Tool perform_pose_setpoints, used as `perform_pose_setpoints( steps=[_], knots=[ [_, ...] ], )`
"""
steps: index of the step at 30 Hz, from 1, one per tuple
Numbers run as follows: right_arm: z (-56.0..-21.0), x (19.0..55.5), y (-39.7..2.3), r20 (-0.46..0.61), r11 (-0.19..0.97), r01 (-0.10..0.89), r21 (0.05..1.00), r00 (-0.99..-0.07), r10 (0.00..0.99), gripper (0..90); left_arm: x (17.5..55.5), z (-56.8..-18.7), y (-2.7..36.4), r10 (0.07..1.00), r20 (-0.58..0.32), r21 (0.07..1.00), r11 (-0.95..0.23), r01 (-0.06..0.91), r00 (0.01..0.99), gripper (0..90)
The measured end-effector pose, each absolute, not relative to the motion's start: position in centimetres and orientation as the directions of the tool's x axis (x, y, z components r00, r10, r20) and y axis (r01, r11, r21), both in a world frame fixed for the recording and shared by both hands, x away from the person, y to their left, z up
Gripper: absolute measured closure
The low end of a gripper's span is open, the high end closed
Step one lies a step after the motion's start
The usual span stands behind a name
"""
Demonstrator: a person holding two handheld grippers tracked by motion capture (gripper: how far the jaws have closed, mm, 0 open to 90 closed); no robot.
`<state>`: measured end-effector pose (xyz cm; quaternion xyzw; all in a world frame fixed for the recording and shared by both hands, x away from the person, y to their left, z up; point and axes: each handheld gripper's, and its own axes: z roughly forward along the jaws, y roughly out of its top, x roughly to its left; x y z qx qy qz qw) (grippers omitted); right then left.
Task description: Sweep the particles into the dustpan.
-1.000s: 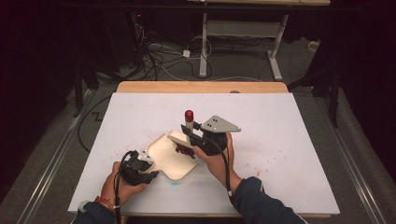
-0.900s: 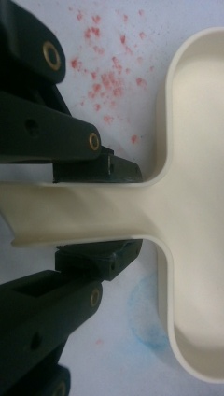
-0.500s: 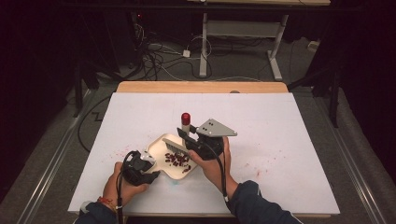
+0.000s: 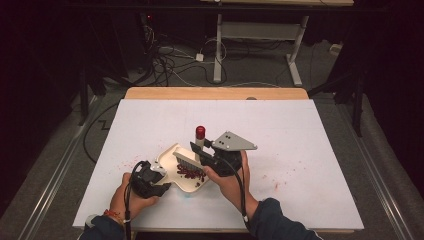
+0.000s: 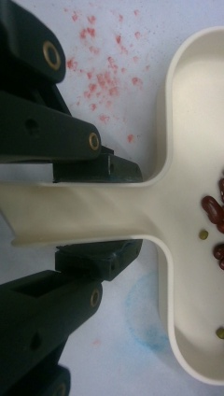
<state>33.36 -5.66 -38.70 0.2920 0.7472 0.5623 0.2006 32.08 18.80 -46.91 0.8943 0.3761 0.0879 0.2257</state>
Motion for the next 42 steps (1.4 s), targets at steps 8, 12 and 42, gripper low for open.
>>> perform_pose_setpoints(
  steps=[8,12,42],
  knots=[
    [-38.3,33.0,-5.9,0.035,0.187,0.204,0.961,-0.76,0.649,69.7,32.1,-46.9,18.9,0.708,-0.013,0.47,-0.619,0.629,0.706,63.4],
    [-37.8,33.0,-6.1,0.026,0.181,0.192,0.965,-0.752,0.659,69.7,32.2,-46.9,18.9,0.706,-0.013,0.472,-0.62,0.627,0.708,63.4],
    [-38.8,32.5,-10.4,-0.127,0.283,0.131,0.95,-0.665,0.736,69.7,31.9,-46.7,18.7,0.685,0.008,0.433,-0.659,0.615,0.729,63.4]
  ],
)
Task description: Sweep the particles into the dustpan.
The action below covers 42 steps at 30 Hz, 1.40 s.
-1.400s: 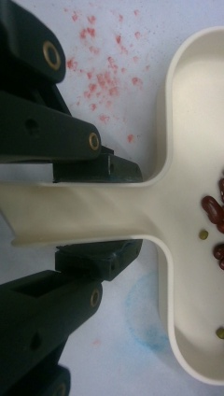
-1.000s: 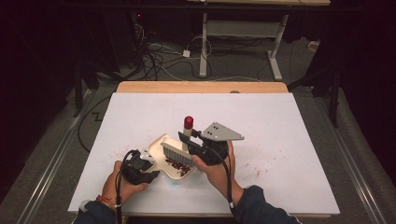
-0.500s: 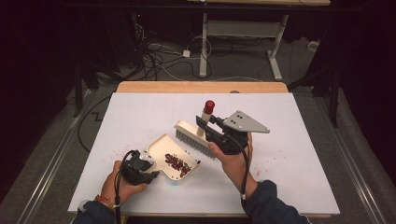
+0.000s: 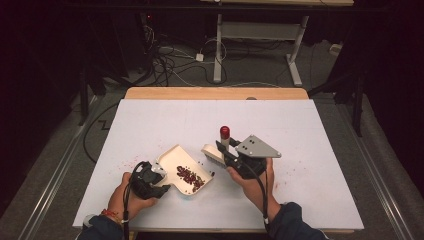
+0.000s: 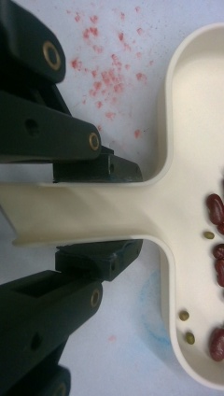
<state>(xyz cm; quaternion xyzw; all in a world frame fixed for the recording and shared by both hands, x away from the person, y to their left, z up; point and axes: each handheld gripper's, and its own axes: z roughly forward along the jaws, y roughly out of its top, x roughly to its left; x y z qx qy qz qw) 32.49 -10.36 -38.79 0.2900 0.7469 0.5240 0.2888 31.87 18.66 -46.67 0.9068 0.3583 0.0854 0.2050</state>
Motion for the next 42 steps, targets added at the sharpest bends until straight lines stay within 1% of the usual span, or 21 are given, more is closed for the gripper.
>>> perform_pose_setpoints(
  steps=[1,3,6,10,15,19,20,24,28,31,34,38,40,42],
  knots=[
    [-38.9,32.4,-10.1,-0.107,0.266,0.138,0.954,-0.673,0.732,69.7,31.9,-46.7,18.7,0.686,0.007,0.432,-0.659,0.616,0.728,63.4],
    [-39.0,32.2,-9.4,-0.116,0.274,0.135,0.952,-0.67,0.733,69.6,31.9,-46.7,18.6,0.686,0.008,0.432,-0.658,0.616,0.727,63.4],
    [-39.1,32.2,-8.6,-0.097,0.257,0.145,0.956,-0.668,0.738,69.5,31.8,-46.7,18.6,0.689,0.011,0.433,-0.656,0.617,0.725,63.4],
    [-39.1,32.2,-8.0,-0.069,0.238,0.155,0.959,-0.686,0.724,69.5,31.8,-46.7,18.6,0.689,0.005,0.435,-0.654,0.619,0.724,63.4],
    [-39.0,31.7,-7.7,-0.06,0.23,0.146,0.962,-0.709,0.703,69.7,31.7,-46.7,18.6,0.691,0.01,0.436,-0.654,0.618,0.723,63.4],
    [-38.4,31.4,-8.2,-0.041,0.207,0.14,0.968,-0.726,0.686,69.7,31.7,-46.7,18.6,0.692,0.013,0.437,-0.654,0.618,0.722,63.4],
    [-38.1,31.3,-8.4,-0.058,0.212,0.127,0.969,-0.718,0.693,69.6,31.7,-46.7,18.6,0.691,0.012,0.437,-0.654,0.618,0.722,63.4],
    [-37.9,31.4,-9.1,-0.065,0.2,0.113,0.973,-0.7,0.711,69.6,31.7,-46.7,18.6,0.69,0.012,0.436,-0.654,0.618,0.723,63.4],
    [-37.8,32.2,-10.1,-0.045,0.18,0.13,0.975,-0.677,0.735,69.6,31.8,-46.7,18.6,0.689,0.008,0.436,-0.654,0.618,0.725,63.4],
    [-38.1,32.5,-10.5,-0.08,0.186,0.096,0.978,-0.649,0.757,69.6,31.8,-46.7,18.6,0.687,0.014,0.433,-0.659,0.615,0.726,63.4],
    [-38.7,33.0,-10.2,-0.119,0.207,0.064,0.976,-0.641,0.758,69.7,31.9,-46.6,18.6,0.686,0.008,0.431,-0.659,0.617,0.727,63.4],
    [-39.3,34.1,-9.4,-0.126,0.203,0.043,0.978,-0.653,0.746,69.7,31.9,-46.7,18.7,0.687,0.006,0.432,-0.657,0.618,0.727,63.4],
    [-39.5,34.5,-8.7,-0.151,0.229,0.034,0.973,-0.656,0.74,69.6,31.9,-46.7,18.7,0.686,0.005,0.433,-0.657,0.617,0.727,63.4],
    [-39.6,34.9,-8.1,-0.145,0.241,0.047,0.969,-0.682,0.717,69.7,31.9,-46.7,18.7,0.686,0.003,0.435,-0.656,0.617,0.727,63.4]
  ],
)
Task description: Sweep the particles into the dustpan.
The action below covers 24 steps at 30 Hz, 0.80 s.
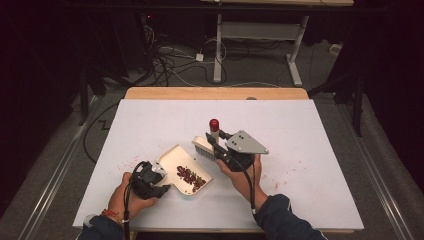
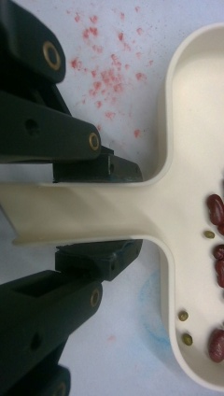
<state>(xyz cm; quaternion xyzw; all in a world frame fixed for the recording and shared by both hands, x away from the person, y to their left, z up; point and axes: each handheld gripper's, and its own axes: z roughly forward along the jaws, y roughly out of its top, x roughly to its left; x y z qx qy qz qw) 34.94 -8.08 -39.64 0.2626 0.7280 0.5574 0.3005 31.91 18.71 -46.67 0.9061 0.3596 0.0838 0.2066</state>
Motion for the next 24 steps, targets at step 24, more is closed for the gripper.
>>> perform_pose_setpoints(
  steps=[24],
  knots=[
    [-38.5,35.1,-9.7,-0.161,0.228,0.01,0.974,-0.679,0.716,69.7,32.0,-46.7,18.8,0.69,-0.004,0.438,-0.649,0.622,0.724,63.4]
  ],
)
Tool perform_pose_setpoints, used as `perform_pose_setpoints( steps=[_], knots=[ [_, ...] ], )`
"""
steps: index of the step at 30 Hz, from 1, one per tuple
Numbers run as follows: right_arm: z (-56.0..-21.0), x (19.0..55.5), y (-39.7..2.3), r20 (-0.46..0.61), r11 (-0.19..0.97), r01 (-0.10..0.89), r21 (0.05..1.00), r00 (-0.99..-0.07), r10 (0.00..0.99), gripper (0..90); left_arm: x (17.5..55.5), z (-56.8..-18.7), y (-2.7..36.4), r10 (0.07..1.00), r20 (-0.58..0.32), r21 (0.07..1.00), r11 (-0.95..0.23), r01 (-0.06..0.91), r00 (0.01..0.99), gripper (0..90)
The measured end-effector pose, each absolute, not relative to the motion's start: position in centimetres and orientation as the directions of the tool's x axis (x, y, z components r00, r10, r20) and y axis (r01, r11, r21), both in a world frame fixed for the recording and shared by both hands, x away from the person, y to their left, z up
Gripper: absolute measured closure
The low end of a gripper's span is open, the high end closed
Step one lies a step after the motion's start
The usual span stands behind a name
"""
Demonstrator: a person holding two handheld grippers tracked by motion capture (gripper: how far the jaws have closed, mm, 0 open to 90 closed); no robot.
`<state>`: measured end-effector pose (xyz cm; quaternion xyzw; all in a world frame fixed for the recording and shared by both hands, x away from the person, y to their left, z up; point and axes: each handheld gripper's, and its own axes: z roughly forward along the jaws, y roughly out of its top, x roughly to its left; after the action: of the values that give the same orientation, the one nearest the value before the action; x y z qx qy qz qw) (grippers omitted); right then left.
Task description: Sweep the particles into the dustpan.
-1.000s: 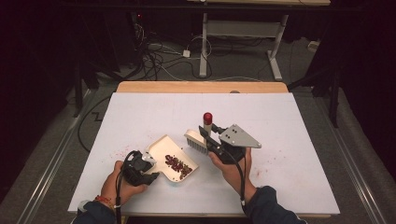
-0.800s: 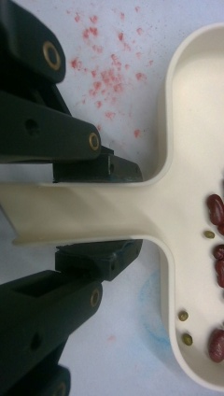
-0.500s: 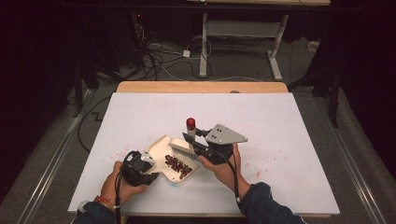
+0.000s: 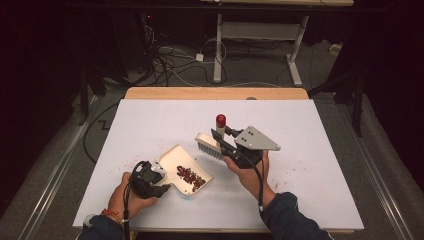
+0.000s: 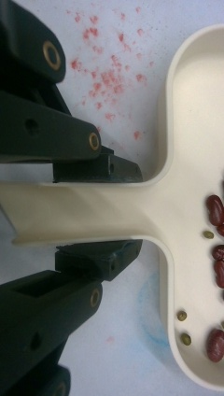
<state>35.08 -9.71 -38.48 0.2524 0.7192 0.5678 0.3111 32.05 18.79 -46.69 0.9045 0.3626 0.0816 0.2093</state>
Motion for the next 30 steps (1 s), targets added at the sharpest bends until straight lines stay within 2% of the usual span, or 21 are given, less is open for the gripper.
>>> perform_pose_setpoints(
  steps=[7,12,15,24,27,30],
  knots=[
    [-39.9,34.9,-7.0,-0.22,0.323,0.0,0.946,-0.731,0.646,69.6,32.0,-46.7,18.8,0.692,-0.001,0.443,-0.647,0.621,0.722,63.4],
    [-39.7,34.2,-6.8,-0.191,0.321,0.022,0.947,-0.764,0.616,69.6,31.9,-46.8,18.8,0.693,-0.004,0.445,-0.644,0.622,0.721,63.4],
    [-39.0,33.6,-7.4,-0.127,0.272,0.044,0.961,-0.804,0.581,69.7,32.0,-46.8,18.8,0.693,-0.006,0.445,-0.644,0.622,0.721,63.4],
    [-38.1,33.0,-9.2,-0.138,0.24,0.024,0.97,-0.762,0.633,69.6,32.0,-46.8,18.9,0.691,-0.008,0.446,-0.645,0.621,0.723,63.4],
    [-38.3,33.8,-8.9,-0.178,0.248,-0.018,0.969,-0.744,0.644,69.7,32.0,-46.8,18.9,0.689,-0.011,0.447,-0.645,0.62,0.724,63.4],
    [-38.9,34.8,-8.1,-0.218,0.273,-0.056,0.96,-0.761,0.612,69.6,32.0,-46.8,18.9,0.689,-0.008,0.449,-0.645,0.618,0.725,63.4]
  ],
)
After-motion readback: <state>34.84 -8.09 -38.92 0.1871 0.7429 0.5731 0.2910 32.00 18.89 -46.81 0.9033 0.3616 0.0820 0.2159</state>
